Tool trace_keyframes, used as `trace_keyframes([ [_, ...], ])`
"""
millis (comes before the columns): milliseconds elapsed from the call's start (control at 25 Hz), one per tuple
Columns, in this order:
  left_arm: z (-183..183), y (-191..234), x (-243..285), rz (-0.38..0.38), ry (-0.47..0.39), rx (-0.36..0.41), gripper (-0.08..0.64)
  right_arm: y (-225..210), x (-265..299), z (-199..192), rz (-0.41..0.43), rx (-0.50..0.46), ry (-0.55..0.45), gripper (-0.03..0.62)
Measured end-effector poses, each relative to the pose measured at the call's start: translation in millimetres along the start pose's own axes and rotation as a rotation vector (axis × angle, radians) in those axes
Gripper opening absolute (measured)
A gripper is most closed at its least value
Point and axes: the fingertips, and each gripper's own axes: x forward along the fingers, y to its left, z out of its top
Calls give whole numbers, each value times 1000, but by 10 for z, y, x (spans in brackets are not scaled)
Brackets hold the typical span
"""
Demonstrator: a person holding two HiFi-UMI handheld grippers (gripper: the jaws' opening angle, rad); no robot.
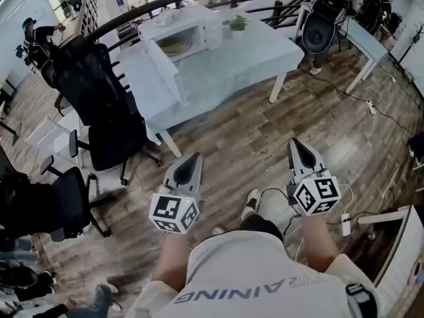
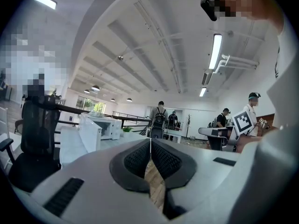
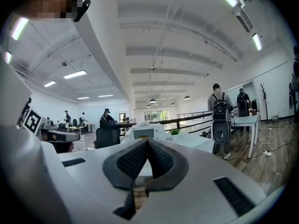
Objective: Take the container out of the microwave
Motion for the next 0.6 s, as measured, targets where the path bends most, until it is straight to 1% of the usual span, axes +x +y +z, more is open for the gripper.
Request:
trace_keyframes([
  [320, -43, 53, 330, -6, 15, -4, 37, -273, 224, -121, -17, 25, 33, 21],
  [600, 36, 180, 941, 15, 22, -1, 37, -717, 757, -80, 1, 26, 46, 21],
])
